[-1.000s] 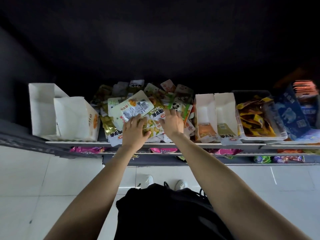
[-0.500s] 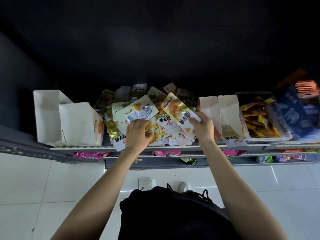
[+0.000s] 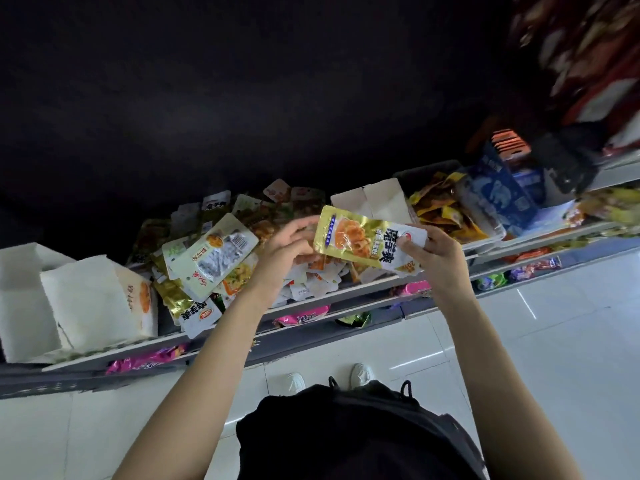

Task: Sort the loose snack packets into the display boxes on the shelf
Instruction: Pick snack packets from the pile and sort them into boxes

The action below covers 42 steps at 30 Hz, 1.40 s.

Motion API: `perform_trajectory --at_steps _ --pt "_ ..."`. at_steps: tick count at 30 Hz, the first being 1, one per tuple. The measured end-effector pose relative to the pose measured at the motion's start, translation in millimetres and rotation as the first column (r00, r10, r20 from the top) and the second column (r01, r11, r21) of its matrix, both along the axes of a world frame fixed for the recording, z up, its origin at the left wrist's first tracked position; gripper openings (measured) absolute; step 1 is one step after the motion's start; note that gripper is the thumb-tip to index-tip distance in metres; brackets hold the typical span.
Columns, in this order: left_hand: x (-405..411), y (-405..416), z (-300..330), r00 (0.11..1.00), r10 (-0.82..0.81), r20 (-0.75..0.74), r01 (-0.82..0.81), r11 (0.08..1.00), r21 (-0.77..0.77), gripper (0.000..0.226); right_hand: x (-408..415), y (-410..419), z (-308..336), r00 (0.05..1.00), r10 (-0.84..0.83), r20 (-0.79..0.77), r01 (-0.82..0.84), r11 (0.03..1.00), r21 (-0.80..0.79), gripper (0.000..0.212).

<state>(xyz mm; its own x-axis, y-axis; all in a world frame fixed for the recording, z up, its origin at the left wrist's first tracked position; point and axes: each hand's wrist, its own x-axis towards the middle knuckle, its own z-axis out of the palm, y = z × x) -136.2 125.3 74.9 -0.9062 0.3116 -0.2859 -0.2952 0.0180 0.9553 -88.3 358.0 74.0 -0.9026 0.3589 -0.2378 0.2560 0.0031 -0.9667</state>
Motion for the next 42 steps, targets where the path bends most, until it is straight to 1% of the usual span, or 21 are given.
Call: perform_trajectory --at_steps 2,3,5,7,8,10,11,13,15,20,23,26,27,29,30,32,33,35,37,39,42 --pt "-10.9 29.2 0.4 0.996 -0.052 -0.073 0.042 0.991 -0.131 0.029 8.1 17.9 1.2 0.980 -0.168 -0.102 0.181 0.975 0.132 0.008" --pt "-18.5 46.4 -3.2 0.986 -0.078 -0.148 0.048 0.978 -0.201 0.027 11.7 28.3 1.0 0.950 -0.258 -0.176 0.291 0.934 0.205 0.004" --pt "-31.9 80.4 -12.6 0.950 -0.138 -0.279 0.044 0.947 -0.319 0.030 17.8 47.5 -2.8 0.887 -0.328 -0.325 0.427 0.850 0.310 0.004" --pt "-39.9 108.3 -25.5 0.892 -0.253 -0.375 0.056 0.884 -0.464 0.041 21.1 57.8 -8.0 0.870 -0.264 -0.417 0.444 0.787 0.429 0.005" --pt "-41.1 119.3 -31.1 0.835 -0.342 -0.431 0.060 0.836 -0.546 0.048 20.7 60.3 -12.5 0.874 -0.194 -0.446 0.433 0.727 0.533 0.005" --pt "-41.9 133.3 -43.8 0.693 -0.489 -0.530 0.030 0.754 -0.656 0.053 15.1 58.2 -20.9 0.882 0.021 -0.471 0.379 0.562 0.735 0.007" --pt "-42.1 137.4 -48.9 0.642 -0.519 -0.564 -0.001 0.735 -0.678 0.048 10.1 55.9 -25.8 0.871 0.148 -0.469 0.354 0.474 0.806 0.008" --pt "-43.0 140.3 -58.2 0.601 -0.535 -0.594 -0.070 0.705 -0.705 0.029 -2.0 53.6 -38.6 0.838 0.361 -0.408 0.295 0.329 0.897 0.010" --pt "-44.1 140.9 -66.6 0.600 -0.566 -0.565 -0.107 0.643 -0.758 0.019 -13.6 54.2 -53.6 0.841 0.463 -0.281 0.189 0.236 0.953 0.012" --pt "-43.4 140.4 -79.8 0.568 -0.731 -0.377 -0.073 0.412 -0.908 0.024 -28.2 57.5 -74.5 0.822 0.565 0.071 -0.138 0.077 0.987 0.034" --pt "-39.4 142.7 -77.1 0.556 -0.770 -0.311 -0.014 0.366 -0.931 0.028 -25.7 57.1 -64.1 0.808 0.559 0.185 -0.234 0.017 0.972 0.043" --pt "-31.0 132.2 -71.9 0.536 -0.808 -0.243 0.096 0.345 -0.934 0.046 -23.7 57.0 -58.1 0.739 0.528 0.418 -0.399 -0.156 0.904 0.049" --pt "-27.1 123.7 -69.6 0.542 -0.798 -0.264 0.112 0.380 -0.918 0.050 -23.6 57.6 -57.7 0.725 0.511 0.462 -0.441 -0.171 0.881 0.050" --pt "-17.2 99.4 -65.3 0.588 -0.710 -0.387 0.071 0.521 -0.850 0.047 -22.5 57.7 -55.2 0.731 0.475 0.489 -0.489 -0.135 0.862 0.051" --pt "-11.8 83.5 -63.9 0.619 -0.632 -0.466 0.005 0.597 -0.802 0.043 -22.0 55.5 -52.1 0.748 0.463 0.476 -0.496 -0.086 0.864 0.052" --pt "0.3 45.0 -63.6 0.646 -0.438 -0.625 -0.209 0.686 -0.697 0.033 -20.3 43.6 -41.9 0.817 0.486 0.310 -0.398 0.087 0.913 0.048" --pt "5.8 22.6 -66.4 0.645 -0.355 -0.677 -0.317 0.681 -0.660 0.029 -19.9 31.8 -36.8 0.844 0.502 0.190 -0.320 0.186 0.929 0.045" --pt "13.5 -24.8 -75.7 0.669 -0.243 -0.703 -0.471 0.593 -0.653 0.023 -21.7 -5.0 -28.0 0.835 0.550 0.015 -0.244 0.347 0.906 0.038" --pt "15.1 -68.3 -87.6 0.739 -0.181 -0.649 -0.523 0.454 -0.722 0.026 -26.2 -51.1 -31.7 0.791 0.611 -0.023 -0.300 0.421 0.856 0.032" --pt "9.6 -102.6 -99.3 0.810 -0.149 -0.567 -0.496 0.343 -0.798 0.038 -35.1 -94.1 -49.9 0.746 0.663 0.057 -0.413 0.394 0.821 0.035" --pt "-4.2 -131.8 -109.1 0.901 -0.185 -0.393 -0.330 0.295 -0.897 0.060 -48.3 -141.3 -83.2 0.640 0.686 0.347 -0.619 0.192 0.762 0.048"
